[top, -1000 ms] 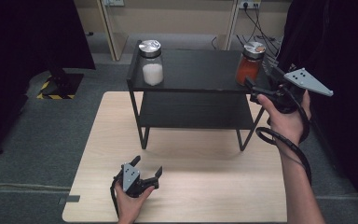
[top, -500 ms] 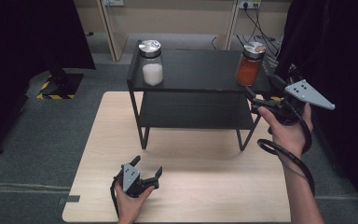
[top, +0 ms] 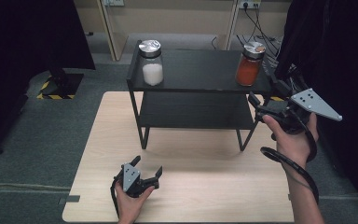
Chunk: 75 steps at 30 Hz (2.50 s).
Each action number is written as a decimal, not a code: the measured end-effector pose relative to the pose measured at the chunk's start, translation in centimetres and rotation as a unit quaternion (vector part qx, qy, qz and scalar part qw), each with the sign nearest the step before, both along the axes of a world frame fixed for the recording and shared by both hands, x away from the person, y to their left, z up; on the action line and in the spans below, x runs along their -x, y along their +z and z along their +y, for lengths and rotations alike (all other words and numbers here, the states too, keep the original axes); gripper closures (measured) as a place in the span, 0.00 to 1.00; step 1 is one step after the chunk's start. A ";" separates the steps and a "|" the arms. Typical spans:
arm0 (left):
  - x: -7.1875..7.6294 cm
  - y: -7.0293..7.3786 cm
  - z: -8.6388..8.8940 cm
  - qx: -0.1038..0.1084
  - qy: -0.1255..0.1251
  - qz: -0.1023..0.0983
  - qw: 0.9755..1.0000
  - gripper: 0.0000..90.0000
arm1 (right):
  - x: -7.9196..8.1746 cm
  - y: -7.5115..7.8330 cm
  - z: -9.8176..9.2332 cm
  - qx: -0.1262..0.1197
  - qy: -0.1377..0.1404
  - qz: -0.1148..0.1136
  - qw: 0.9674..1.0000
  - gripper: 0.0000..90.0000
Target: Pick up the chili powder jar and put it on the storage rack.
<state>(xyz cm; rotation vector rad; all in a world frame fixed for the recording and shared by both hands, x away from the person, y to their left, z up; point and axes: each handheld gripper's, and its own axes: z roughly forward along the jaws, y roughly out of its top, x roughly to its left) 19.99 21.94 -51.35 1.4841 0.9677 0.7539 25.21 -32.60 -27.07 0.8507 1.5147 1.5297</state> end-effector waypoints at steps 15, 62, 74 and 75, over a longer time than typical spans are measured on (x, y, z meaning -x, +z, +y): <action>0.0 0.0 0.0 0.000 0.000 0.000 1.000 0.04 | 1.5 -1.8 -0.9 0.002 0.002 0.005 1.000 0.06; 0.0 -0.1 -0.1 0.002 0.000 -0.001 1.000 0.04 | 3.9 -10.1 -1.7 0.011 0.000 0.060 0.998 0.05; 0.0 -0.1 -0.1 0.002 0.001 -0.002 1.000 0.04 | 4.2 -12.1 -1.7 0.015 -0.006 0.072 0.997 0.05; 0.0 -0.1 -0.1 0.001 0.001 -0.001 1.000 0.04 | 4.2 -12.2 -1.7 0.016 -0.006 0.072 0.997 0.05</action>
